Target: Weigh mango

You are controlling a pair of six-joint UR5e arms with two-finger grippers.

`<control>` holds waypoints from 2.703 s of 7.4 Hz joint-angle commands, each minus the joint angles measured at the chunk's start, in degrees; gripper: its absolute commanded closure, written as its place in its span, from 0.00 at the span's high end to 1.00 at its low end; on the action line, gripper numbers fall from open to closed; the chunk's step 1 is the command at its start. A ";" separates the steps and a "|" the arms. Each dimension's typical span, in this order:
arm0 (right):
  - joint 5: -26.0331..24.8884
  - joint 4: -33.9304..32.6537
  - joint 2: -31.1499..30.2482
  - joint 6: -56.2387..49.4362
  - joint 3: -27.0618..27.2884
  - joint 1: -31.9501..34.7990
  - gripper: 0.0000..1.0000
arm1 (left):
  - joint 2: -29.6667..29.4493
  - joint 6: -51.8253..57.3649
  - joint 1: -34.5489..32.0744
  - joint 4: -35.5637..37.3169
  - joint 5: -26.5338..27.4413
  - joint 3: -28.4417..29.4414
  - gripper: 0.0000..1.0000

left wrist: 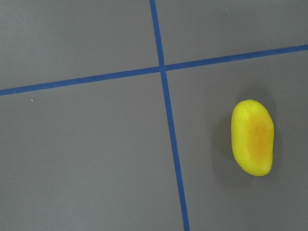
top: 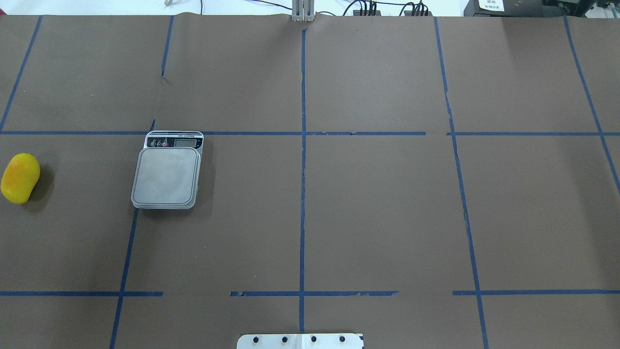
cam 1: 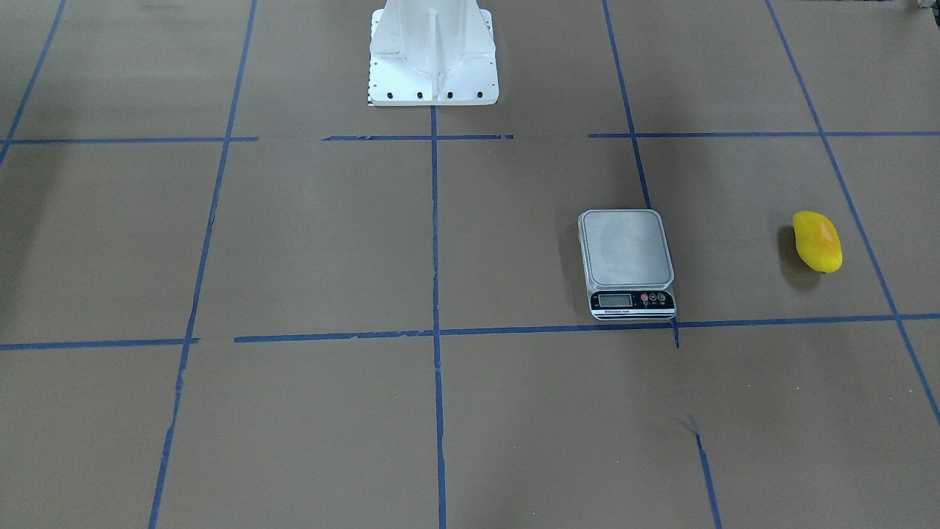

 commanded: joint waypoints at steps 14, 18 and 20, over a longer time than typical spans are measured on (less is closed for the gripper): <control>0.00 0.00 0.00 0.00 0.02 0.00 1.00 | -0.27 -40.69 31.26 -41.86 6.73 10.79 1.00; 0.00 0.00 0.00 0.00 0.02 0.00 1.00 | -0.62 -40.69 31.35 -42.12 9.10 13.86 1.00; 0.00 0.00 0.00 0.00 0.02 0.00 1.00 | -1.67 -40.95 31.44 -42.21 9.10 14.74 0.97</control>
